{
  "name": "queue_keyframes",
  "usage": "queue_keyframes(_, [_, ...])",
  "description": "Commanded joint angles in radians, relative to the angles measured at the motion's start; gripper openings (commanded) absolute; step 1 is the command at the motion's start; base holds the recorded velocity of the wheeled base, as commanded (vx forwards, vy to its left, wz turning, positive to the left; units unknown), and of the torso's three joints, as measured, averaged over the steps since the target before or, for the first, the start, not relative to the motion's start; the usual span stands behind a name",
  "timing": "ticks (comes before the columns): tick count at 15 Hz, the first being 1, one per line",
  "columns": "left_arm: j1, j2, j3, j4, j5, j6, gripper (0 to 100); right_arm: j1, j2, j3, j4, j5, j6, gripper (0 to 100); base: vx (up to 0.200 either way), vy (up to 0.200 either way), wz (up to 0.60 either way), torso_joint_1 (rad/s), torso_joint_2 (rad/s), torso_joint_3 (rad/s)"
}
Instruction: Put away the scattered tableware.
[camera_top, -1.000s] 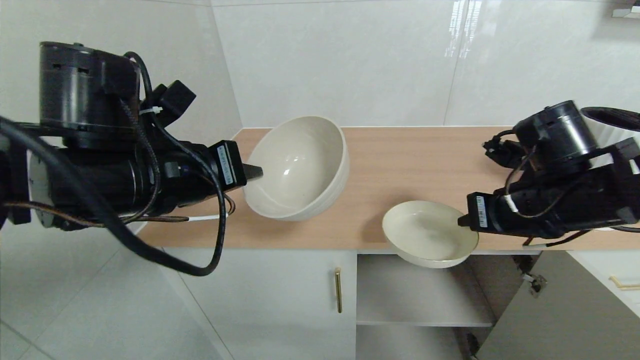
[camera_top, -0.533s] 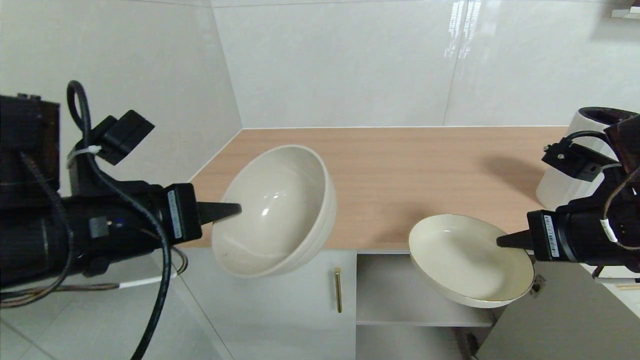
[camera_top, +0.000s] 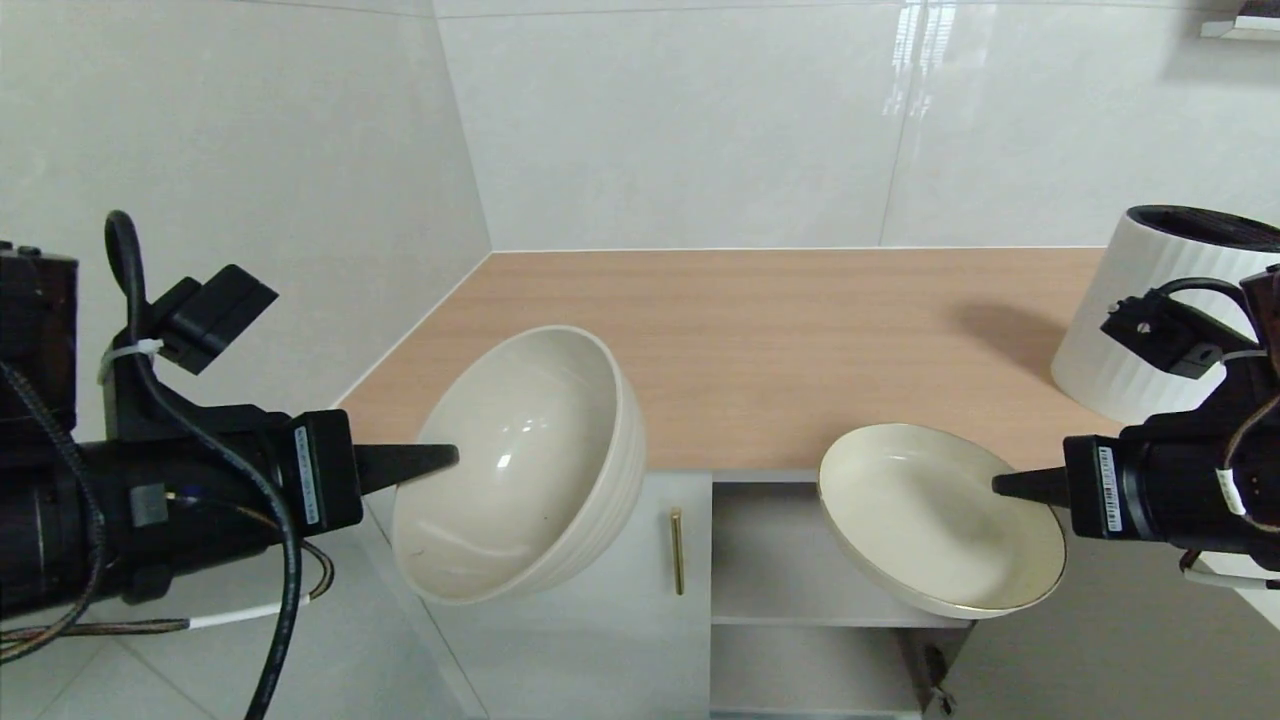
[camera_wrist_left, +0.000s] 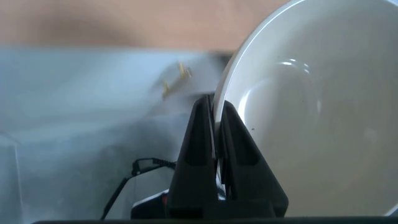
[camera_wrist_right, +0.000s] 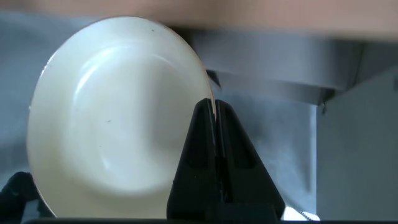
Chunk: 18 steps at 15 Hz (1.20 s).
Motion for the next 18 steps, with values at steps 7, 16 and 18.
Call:
queue_keyframes(7, [0.0,0.014,0.001,0.0,0.001,0.0,0,-0.002,0.021,0.007,-0.002,-0.002,0.0,0,-0.029,0.0,0.0,-0.001,0.0,0.002])
queue_keyframes(16, [0.0,0.019,0.001,0.0,0.002,-0.002,0,-0.003,0.037,0.011,-0.002,-0.004,0.0,0,0.0,0.0,0.0,-0.055,0.13,0.07])
queue_keyframes(18, [0.0,0.019,0.001,0.0,0.002,-0.002,0,-0.003,0.038,0.013,-0.002,-0.004,0.0,0,0.0,0.0,0.0,-0.19,0.46,0.266])
